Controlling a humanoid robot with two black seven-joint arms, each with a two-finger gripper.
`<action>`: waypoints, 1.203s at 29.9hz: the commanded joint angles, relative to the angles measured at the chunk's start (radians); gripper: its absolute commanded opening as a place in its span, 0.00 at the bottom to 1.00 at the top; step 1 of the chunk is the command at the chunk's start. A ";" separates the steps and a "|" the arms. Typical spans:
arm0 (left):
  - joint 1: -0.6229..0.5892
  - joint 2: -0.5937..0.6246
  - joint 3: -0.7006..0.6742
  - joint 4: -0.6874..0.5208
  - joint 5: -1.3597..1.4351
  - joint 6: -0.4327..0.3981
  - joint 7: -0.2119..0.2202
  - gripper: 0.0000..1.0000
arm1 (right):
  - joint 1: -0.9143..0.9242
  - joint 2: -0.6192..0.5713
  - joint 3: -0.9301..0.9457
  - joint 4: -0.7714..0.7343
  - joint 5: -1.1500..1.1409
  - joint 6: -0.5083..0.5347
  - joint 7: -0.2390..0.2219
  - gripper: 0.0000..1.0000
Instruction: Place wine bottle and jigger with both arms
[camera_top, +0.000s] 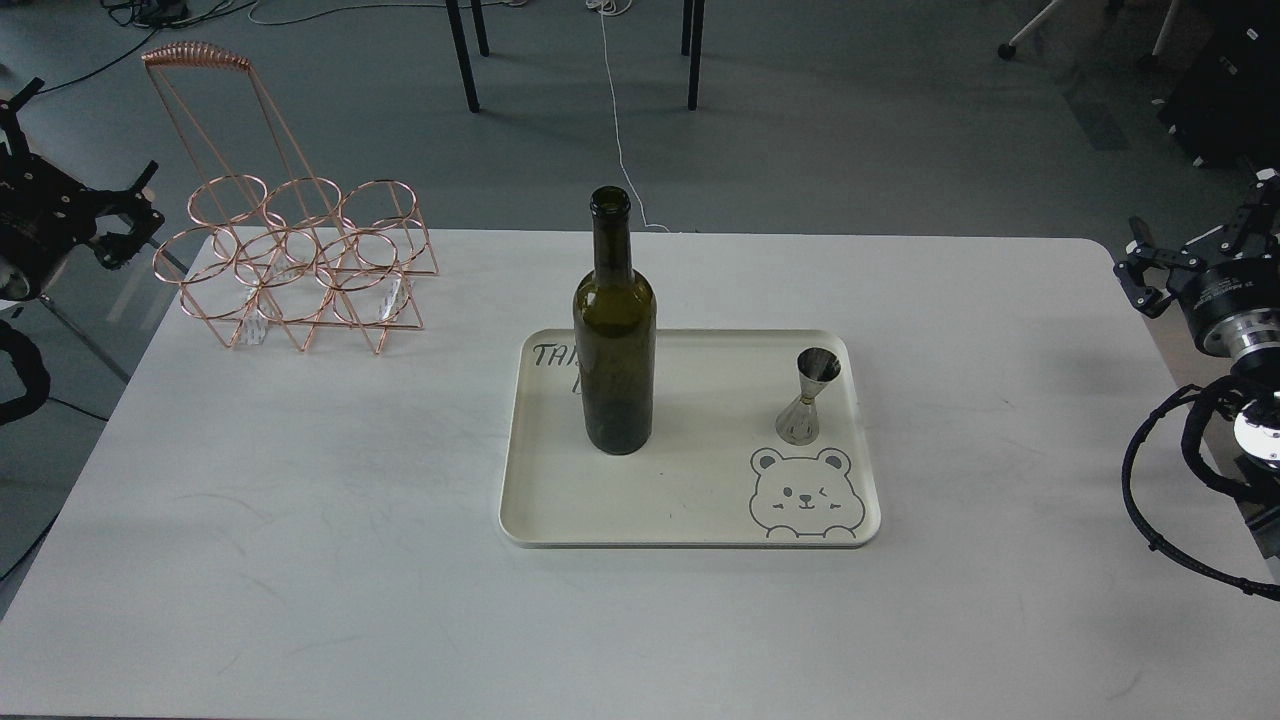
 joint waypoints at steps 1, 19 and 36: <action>0.003 0.001 0.000 -0.001 -0.002 0.000 -0.001 0.98 | 0.001 0.006 -0.004 0.000 -0.002 0.000 0.000 1.00; 0.002 0.005 -0.011 -0.001 0.000 -0.001 0.002 0.98 | 0.001 -0.305 -0.112 0.458 -0.294 -0.024 0.001 0.99; 0.002 0.038 -0.012 -0.003 0.000 -0.024 0.000 0.98 | -0.031 -0.516 -0.375 0.904 -1.282 -0.473 0.095 0.99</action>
